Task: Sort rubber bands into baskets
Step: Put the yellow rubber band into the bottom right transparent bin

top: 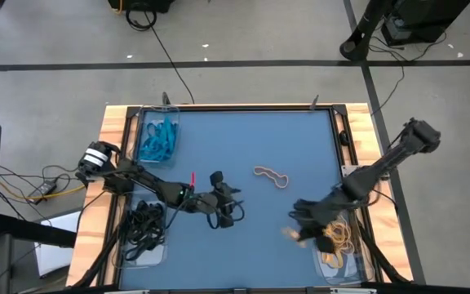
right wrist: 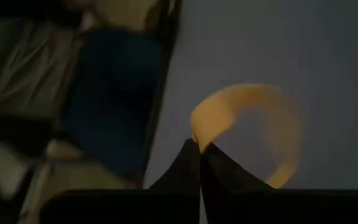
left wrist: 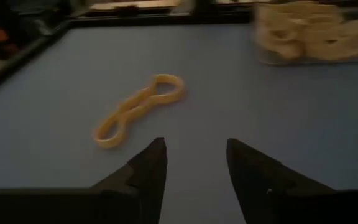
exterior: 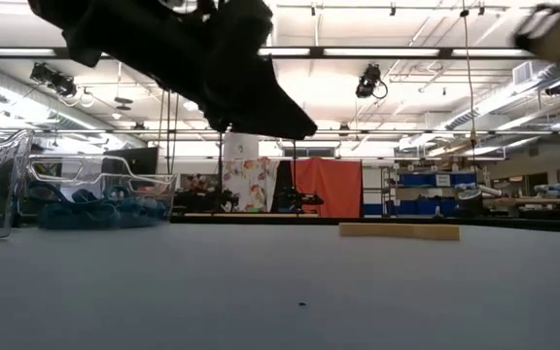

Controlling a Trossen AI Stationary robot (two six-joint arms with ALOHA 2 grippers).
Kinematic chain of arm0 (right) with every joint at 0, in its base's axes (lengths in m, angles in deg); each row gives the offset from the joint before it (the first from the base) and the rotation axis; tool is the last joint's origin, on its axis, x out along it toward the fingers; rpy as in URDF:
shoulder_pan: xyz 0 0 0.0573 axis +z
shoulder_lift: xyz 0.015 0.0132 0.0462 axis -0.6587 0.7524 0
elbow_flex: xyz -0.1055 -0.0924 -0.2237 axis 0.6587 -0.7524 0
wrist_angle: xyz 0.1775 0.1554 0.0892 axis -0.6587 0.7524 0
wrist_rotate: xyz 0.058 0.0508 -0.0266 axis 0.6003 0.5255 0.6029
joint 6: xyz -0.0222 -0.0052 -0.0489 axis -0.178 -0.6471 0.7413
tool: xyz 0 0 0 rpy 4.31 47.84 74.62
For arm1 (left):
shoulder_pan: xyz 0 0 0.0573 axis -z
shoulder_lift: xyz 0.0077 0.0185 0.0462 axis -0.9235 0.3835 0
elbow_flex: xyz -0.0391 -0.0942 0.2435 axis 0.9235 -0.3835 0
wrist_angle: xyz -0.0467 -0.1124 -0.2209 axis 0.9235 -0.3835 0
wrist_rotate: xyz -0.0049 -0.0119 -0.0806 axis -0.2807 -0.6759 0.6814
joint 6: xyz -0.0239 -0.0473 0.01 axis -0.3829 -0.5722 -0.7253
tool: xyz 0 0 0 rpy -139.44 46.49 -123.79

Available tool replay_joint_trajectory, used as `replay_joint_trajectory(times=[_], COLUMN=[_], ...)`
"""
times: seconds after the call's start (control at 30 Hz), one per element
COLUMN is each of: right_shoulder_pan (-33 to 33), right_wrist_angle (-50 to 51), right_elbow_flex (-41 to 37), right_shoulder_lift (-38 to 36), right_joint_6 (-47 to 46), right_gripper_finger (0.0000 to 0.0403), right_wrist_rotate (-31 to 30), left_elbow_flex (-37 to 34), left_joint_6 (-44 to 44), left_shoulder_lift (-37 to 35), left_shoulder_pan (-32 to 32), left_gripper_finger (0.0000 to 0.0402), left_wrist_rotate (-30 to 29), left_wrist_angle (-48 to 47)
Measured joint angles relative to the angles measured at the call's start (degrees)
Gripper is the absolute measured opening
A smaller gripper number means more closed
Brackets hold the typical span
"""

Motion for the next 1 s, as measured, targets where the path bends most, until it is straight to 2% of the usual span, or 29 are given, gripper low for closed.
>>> replay_joint_trajectory(times=[0.1, 0.23, 0.37, 0.47, 0.6, 0.77, 0.87, 1.0], right_shoulder_pan=[4.3, 10.2, 15.1, 17.6, 19.8, 20.4, 20.4, 20.4], right_wrist_angle=[5.6, 10.9, 16.7, 22.1, 27.8, 29.6, 29.8, 30.9], right_elbow_flex=[0.0, 0.0, 0.0, 0.0, 0.0, 0.0, 0.0, 0.0], right_shoulder_lift=[-5.6, -12.5, -18.0, -19.8, -19.5, -16.8, -14.7, -11.2], right_joint_6=[-4.6, -14.1, -22.4, -27.2, -30.6, -31.3, -31.3, -31.2], right_gripper_finger=[0.0005, 0.0005, 0.0005, 0.0005, 0.0005, 0.0010, 0.0028, 0.0066], right_wrist_rotate=[2.8, 5.5, 3.8, 2.1, 1.9, 0.2, -3.0, -4.0], left_elbow_flex=[-0.1, -0.1, -0.1, 0.8, 2.3, 4.0, 4.9, 5.2], left_joint_6=[0.9, 3.4, 1.9, 1.3, 2.1, 5.0, 6.3, 8.6], left_shoulder_lift=[1.6, 6.1, 10.1, 11.8, 12.2, 12.2, 12.2, 12.2], left_shoulder_pan=[-0.6, -1.2, -3.7, -5.6, -7.9, -10.5, -12.4, -15.2], left_gripper_finger=[0.0172, 0.0172, 0.0172, 0.0172, 0.0172, 0.0172, 0.0172, 0.0172], left_wrist_rotate=[-1.7, -1.1, 4.3, 6.1, 6.8, 10.1, 13.2, 15.2], left_wrist_angle=[1.0, 7.1, 11.8, 11.9, 12.0, 11.5, 10.3, 10.2])
